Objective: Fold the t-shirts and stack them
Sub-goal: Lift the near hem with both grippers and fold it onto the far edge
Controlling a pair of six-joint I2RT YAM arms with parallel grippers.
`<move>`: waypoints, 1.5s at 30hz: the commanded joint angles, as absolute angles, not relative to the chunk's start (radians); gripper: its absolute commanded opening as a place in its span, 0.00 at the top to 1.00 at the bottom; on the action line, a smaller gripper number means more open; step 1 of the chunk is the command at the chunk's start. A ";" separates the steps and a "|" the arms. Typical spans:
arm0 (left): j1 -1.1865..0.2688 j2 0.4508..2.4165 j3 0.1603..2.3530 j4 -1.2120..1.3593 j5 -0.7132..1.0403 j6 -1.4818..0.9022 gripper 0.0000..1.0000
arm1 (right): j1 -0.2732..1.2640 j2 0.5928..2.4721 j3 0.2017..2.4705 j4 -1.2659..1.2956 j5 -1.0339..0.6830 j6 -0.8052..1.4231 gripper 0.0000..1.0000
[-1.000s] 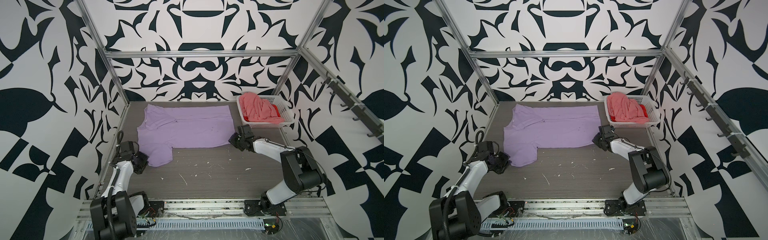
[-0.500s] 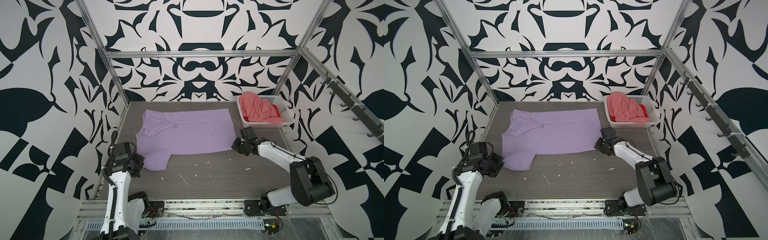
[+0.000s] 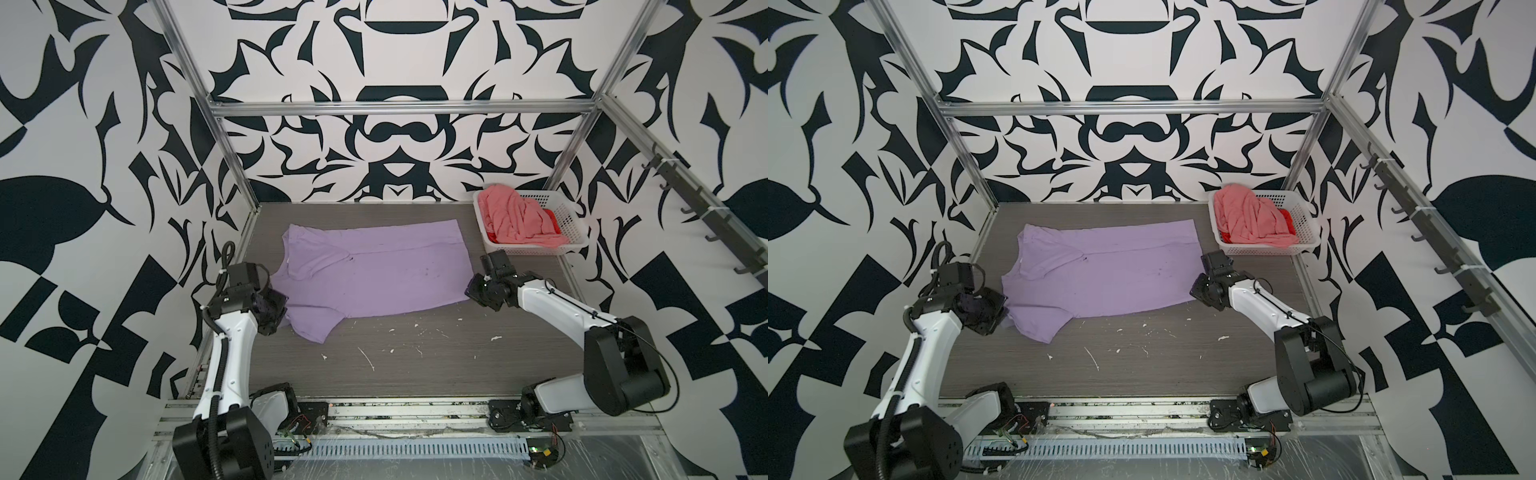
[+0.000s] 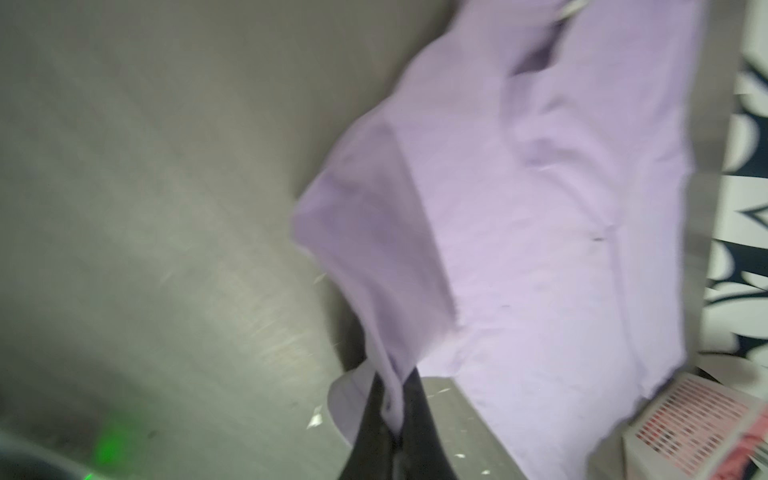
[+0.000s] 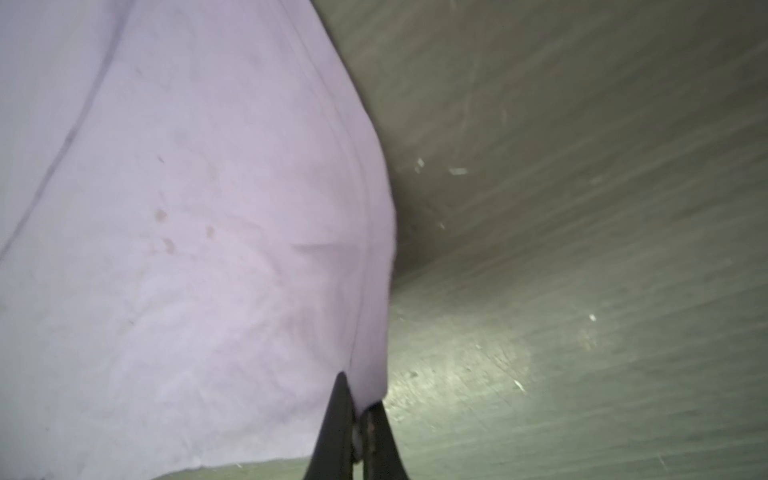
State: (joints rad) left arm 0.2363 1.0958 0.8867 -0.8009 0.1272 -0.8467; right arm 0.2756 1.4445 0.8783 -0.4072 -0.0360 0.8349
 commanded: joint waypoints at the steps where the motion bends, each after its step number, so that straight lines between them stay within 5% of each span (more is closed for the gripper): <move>1: 0.235 1.186 0.986 -0.703 0.219 -0.794 1.00 | 0.275 1.469 1.006 -0.429 0.007 0.819 1.00; 17: 0.233 1.608 1.298 -0.491 0.360 -0.744 1.00 | 0.261 1.767 1.329 -0.368 0.060 0.830 1.00; 45: 0.232 1.909 1.467 -0.335 0.429 -0.802 1.00 | 0.127 2.105 1.670 -0.428 -0.111 0.734 1.00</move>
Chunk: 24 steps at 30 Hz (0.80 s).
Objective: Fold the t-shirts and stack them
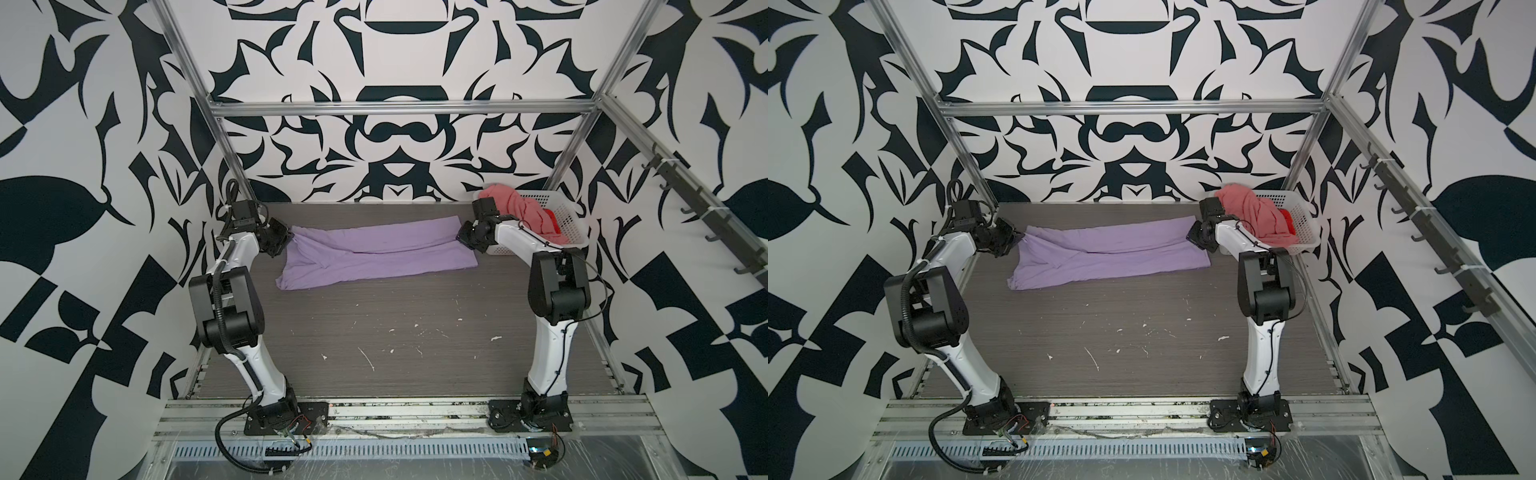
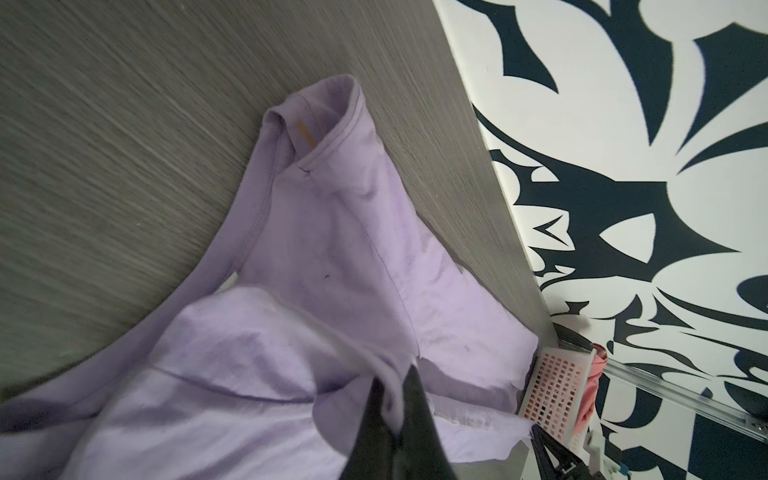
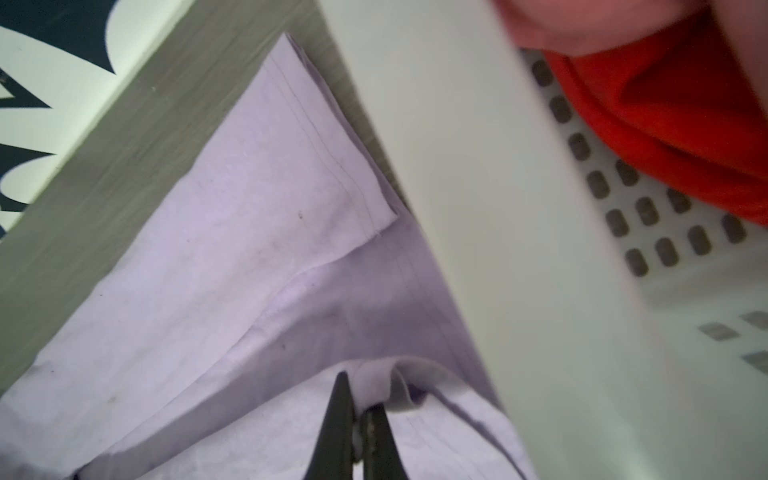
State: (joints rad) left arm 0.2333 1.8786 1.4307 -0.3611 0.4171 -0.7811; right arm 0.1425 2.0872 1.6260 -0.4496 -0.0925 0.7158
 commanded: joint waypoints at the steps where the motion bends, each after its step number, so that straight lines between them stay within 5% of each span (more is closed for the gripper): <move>1: 0.233 1.918 1.470 -0.330 0.431 -0.807 1.00 | 0.128 2.118 1.682 -0.429 -0.115 0.739 1.00; 17: 0.232 1.993 1.515 -0.270 0.427 -0.859 0.97 | 0.117 2.207 1.766 -0.477 -0.054 0.770 1.00; 20: 0.232 1.985 1.507 -0.273 0.424 -0.858 0.91 | 0.114 2.209 1.766 -0.491 -0.023 0.778 0.77; 24: 0.233 1.961 1.505 -0.273 0.424 -0.849 0.69 | 0.114 2.164 1.713 -0.431 0.008 0.778 0.64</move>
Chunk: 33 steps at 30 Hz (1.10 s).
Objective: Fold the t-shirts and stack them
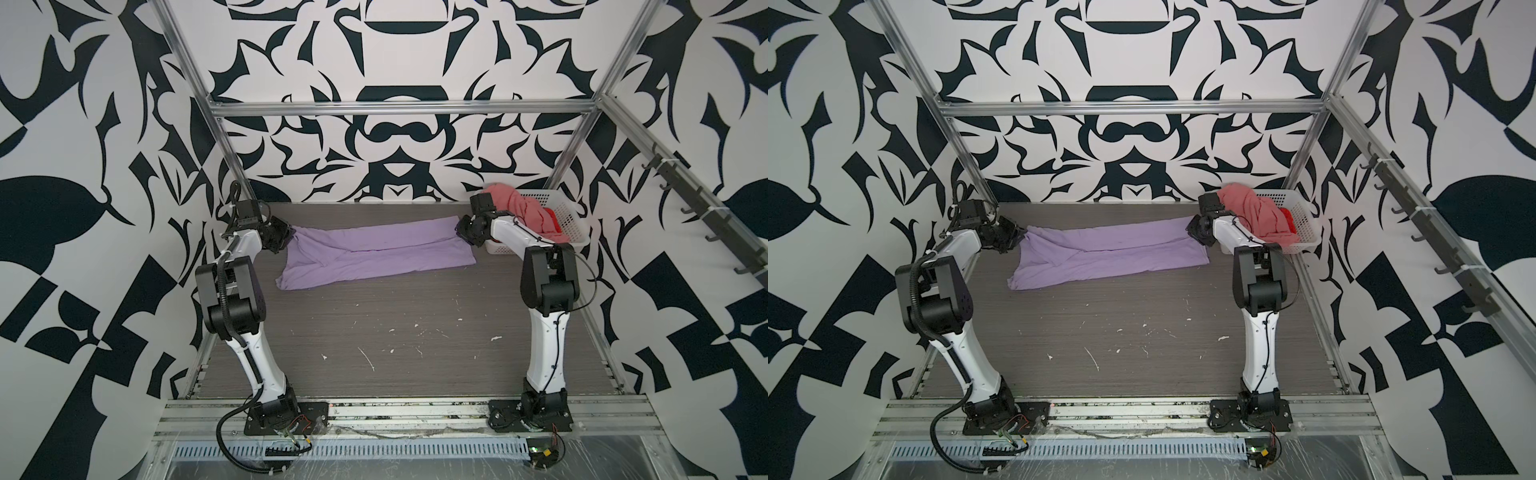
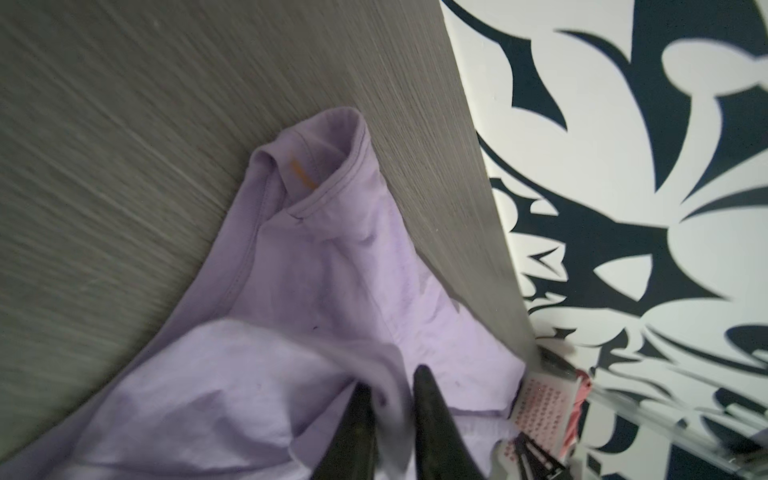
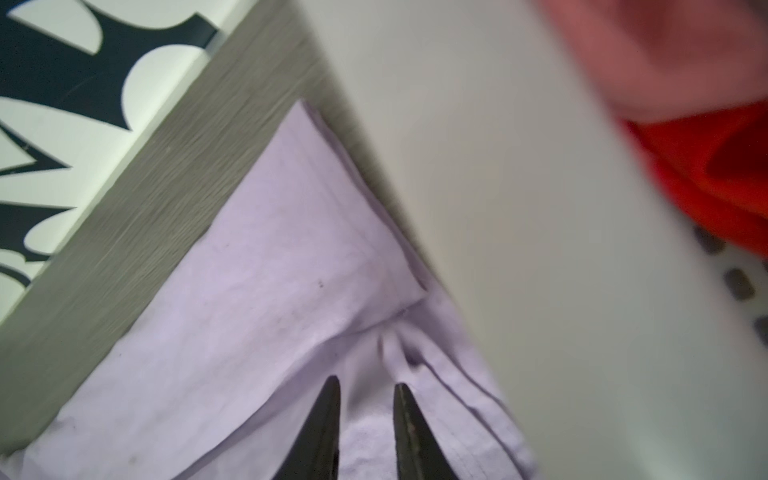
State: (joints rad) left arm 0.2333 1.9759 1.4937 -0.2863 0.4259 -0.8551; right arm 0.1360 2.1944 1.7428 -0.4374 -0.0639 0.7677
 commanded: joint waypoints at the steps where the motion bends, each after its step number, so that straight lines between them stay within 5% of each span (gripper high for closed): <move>1: 0.232 1.951 1.506 -0.278 0.419 -0.844 0.65 | 0.114 2.149 1.702 -0.418 0.014 0.779 0.64; 6: 0.237 1.885 1.492 -0.296 0.345 -0.787 0.40 | 0.116 2.088 1.690 -0.399 0.041 0.757 0.63; 17: 0.199 1.810 1.377 -0.350 0.383 -0.778 0.38 | 0.222 2.074 1.731 -0.342 0.012 0.729 0.64; 33: 0.138 1.859 1.113 -0.080 0.390 -0.964 0.37 | 0.315 2.279 1.837 -0.349 -0.008 0.830 0.64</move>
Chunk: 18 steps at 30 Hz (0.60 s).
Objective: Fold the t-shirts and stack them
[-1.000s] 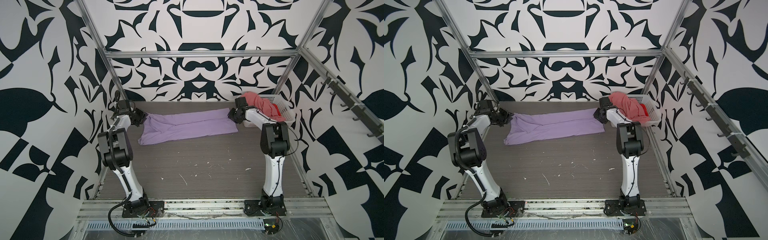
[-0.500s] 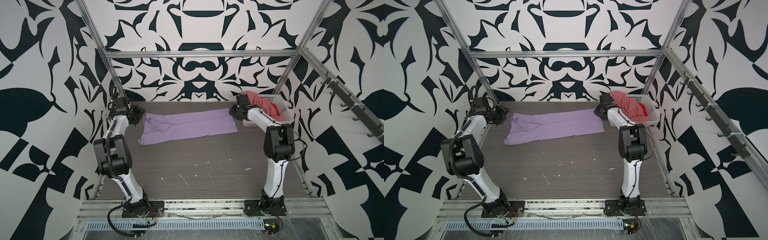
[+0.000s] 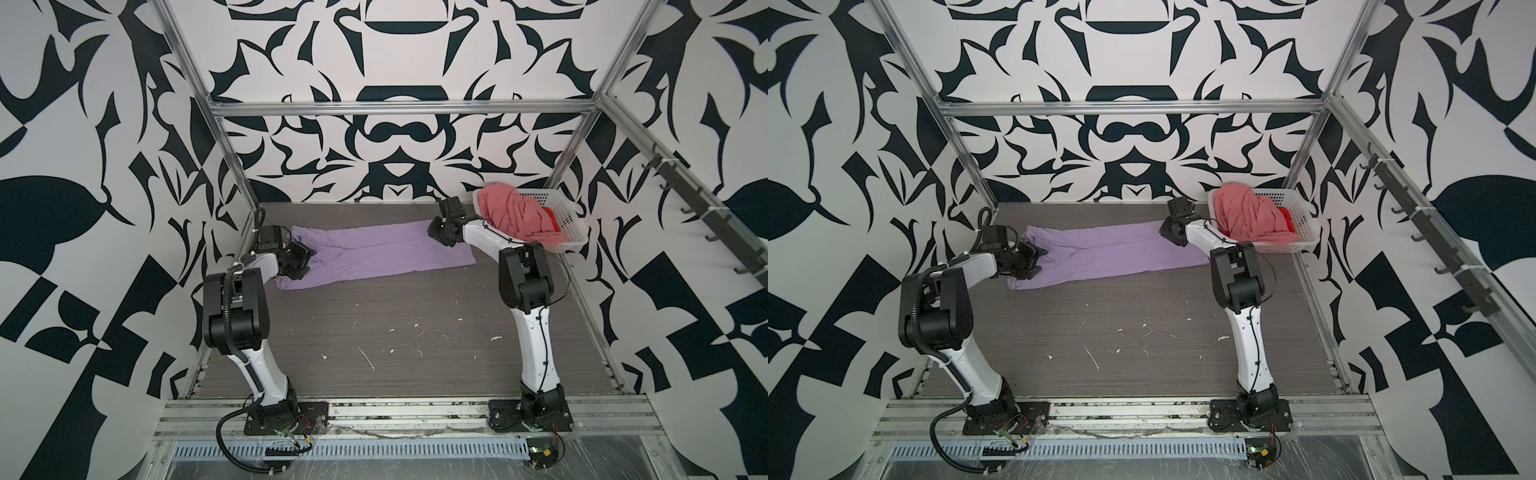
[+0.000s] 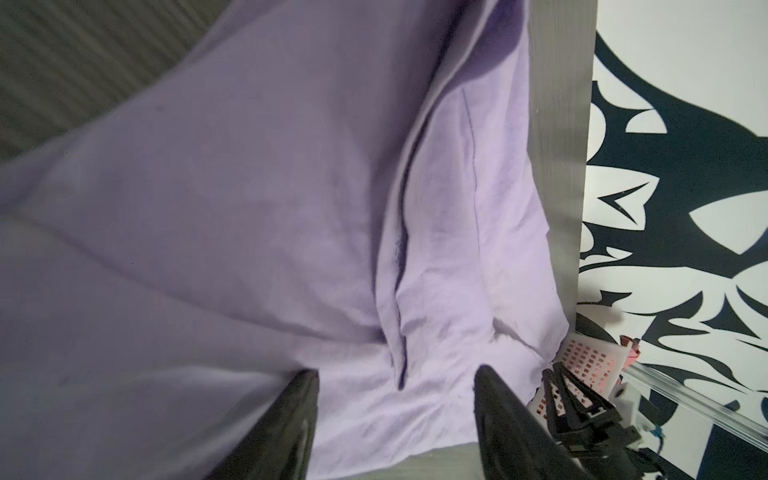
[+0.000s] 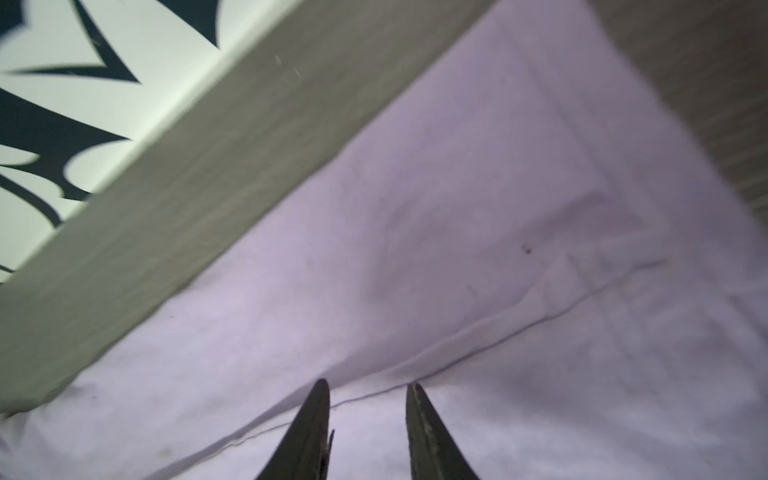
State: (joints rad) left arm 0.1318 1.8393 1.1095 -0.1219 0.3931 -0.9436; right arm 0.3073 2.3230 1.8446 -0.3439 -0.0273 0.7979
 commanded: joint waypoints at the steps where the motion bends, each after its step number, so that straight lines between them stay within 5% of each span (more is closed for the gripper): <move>1: 0.138 1.862 1.116 -0.091 0.384 -0.958 0.37 | 0.319 2.271 1.812 -0.353 0.003 0.838 0.64; 8: 0.152 1.868 1.105 -0.169 0.340 -0.933 0.37 | 0.322 2.219 1.658 -0.335 0.042 0.886 0.64; 18: 0.176 1.765 0.950 -0.293 0.319 -0.888 0.37 | 0.319 2.318 1.785 -0.376 0.022 0.900 0.64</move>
State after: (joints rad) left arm 0.1711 1.7935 1.0058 -0.1642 0.3527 -0.9241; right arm 0.3180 2.2822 1.7390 -0.3317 0.0147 0.8837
